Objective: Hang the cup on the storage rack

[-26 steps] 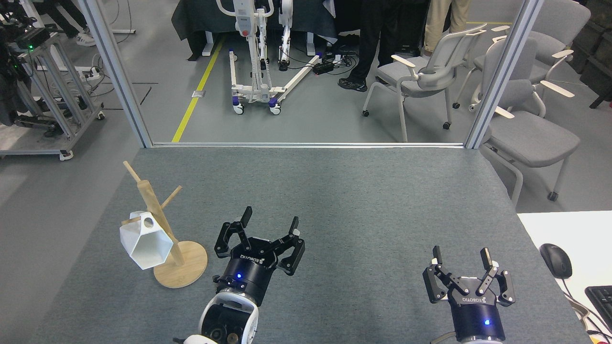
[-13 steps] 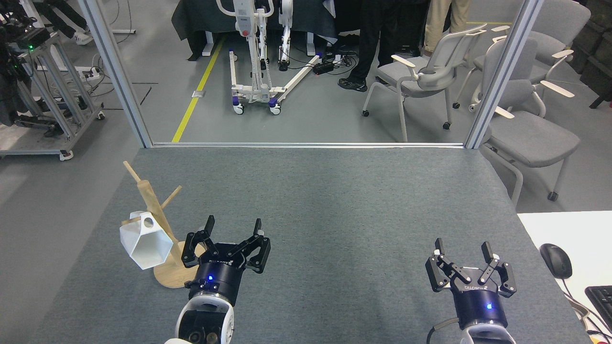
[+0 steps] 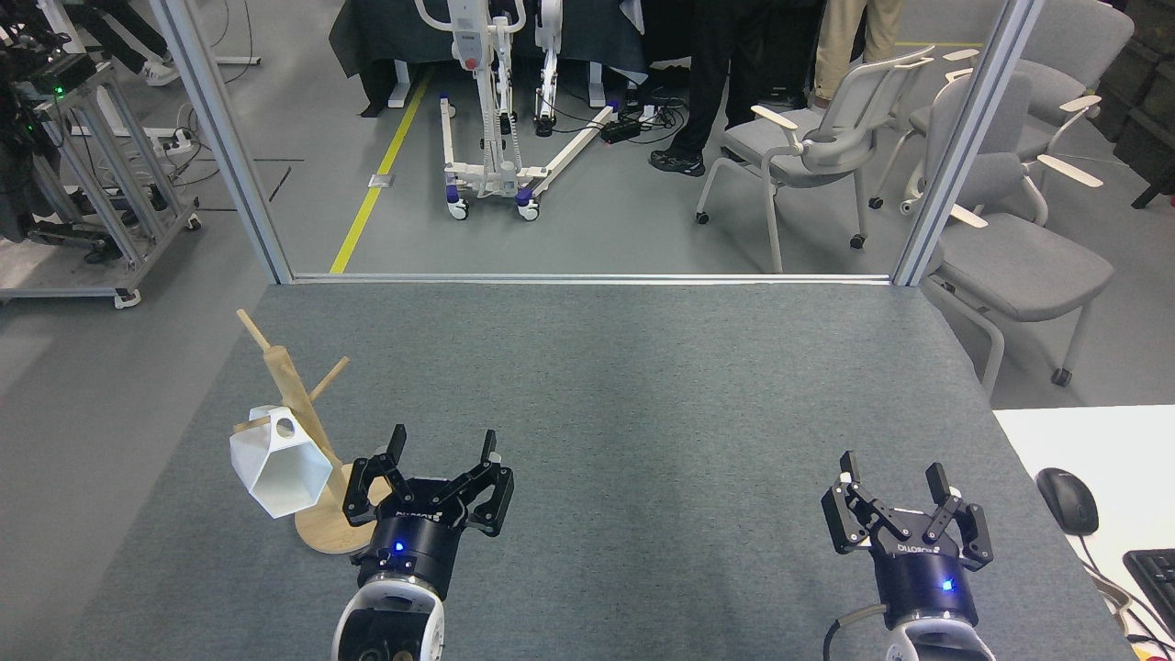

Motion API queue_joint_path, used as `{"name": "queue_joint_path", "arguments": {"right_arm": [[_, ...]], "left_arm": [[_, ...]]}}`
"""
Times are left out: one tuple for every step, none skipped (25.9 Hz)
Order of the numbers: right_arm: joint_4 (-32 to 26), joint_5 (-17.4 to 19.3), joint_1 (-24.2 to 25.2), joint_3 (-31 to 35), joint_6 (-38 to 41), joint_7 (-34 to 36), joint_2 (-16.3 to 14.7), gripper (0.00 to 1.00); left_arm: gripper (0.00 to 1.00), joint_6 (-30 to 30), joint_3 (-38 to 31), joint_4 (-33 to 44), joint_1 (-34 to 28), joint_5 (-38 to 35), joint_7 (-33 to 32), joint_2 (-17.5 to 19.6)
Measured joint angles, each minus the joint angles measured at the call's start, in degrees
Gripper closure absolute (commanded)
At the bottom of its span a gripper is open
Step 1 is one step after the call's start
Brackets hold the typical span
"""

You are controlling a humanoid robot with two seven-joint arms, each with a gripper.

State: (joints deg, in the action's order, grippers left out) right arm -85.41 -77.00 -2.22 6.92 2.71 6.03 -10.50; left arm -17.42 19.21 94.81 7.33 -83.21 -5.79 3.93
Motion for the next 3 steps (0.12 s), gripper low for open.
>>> {"name": "queue_joint_path", "arguments": {"right_arm": [[0.0, 0.0, 0.0, 0.0, 0.0, 0.0, 0.0, 0.01], [0.0, 0.1, 0.0, 0.0, 0.0, 0.0, 0.1, 0.01], [0.0, 0.1, 0.0, -0.1, 0.1, 0.0, 0.1, 0.01]], "left_arm": [[0.00, 0.1, 0.0, 0.0, 0.0, 0.0, 0.0, 0.0], [0.00, 0.2, 0.0, 0.0, -0.1, 0.1, 0.0, 0.1], [0.00, 0.3, -0.1, -0.1, -0.1, 0.1, 0.0, 0.1]]}}
